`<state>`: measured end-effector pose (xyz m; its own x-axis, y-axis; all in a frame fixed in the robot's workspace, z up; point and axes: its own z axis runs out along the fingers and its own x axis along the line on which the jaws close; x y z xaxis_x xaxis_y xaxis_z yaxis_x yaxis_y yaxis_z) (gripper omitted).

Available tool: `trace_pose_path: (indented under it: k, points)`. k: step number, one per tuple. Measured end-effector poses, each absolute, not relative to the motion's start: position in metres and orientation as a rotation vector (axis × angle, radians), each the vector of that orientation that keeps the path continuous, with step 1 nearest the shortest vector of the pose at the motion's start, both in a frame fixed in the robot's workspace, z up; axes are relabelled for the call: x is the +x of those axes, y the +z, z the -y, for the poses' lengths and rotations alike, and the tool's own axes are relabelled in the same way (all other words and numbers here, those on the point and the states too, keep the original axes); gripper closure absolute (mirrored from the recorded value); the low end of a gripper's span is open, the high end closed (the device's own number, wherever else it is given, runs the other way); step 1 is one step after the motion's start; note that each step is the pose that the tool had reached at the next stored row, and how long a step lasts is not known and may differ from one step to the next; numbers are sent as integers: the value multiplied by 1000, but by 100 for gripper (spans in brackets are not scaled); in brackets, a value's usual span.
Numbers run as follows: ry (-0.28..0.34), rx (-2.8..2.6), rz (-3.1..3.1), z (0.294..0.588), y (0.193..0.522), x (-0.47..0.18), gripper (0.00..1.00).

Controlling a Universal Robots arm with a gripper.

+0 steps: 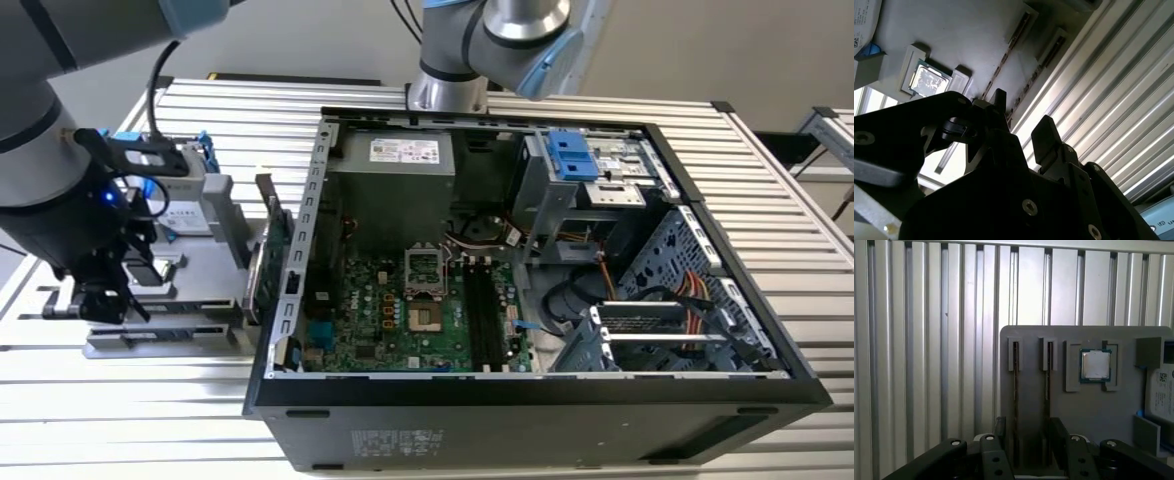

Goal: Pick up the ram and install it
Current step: 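Pick up the ram and move it above insertion slot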

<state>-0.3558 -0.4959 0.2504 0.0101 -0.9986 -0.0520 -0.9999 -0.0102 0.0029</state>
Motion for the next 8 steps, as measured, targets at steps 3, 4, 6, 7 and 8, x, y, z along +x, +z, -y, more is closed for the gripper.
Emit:
trace_pose_path:
  k: [3, 4, 6, 7, 8]
  points:
    - [60, -2209, -2183, 496, 249, -356, 0]
    - [59, -2210, -2182, 496, 248, -356, 0]
    - [58, -2211, -2180, 496, 247, -356, 0]
    - [58, -2211, -2179, 496, 246, -356, 0]
    - [58, -2212, -2179, 496, 246, -356, 0]
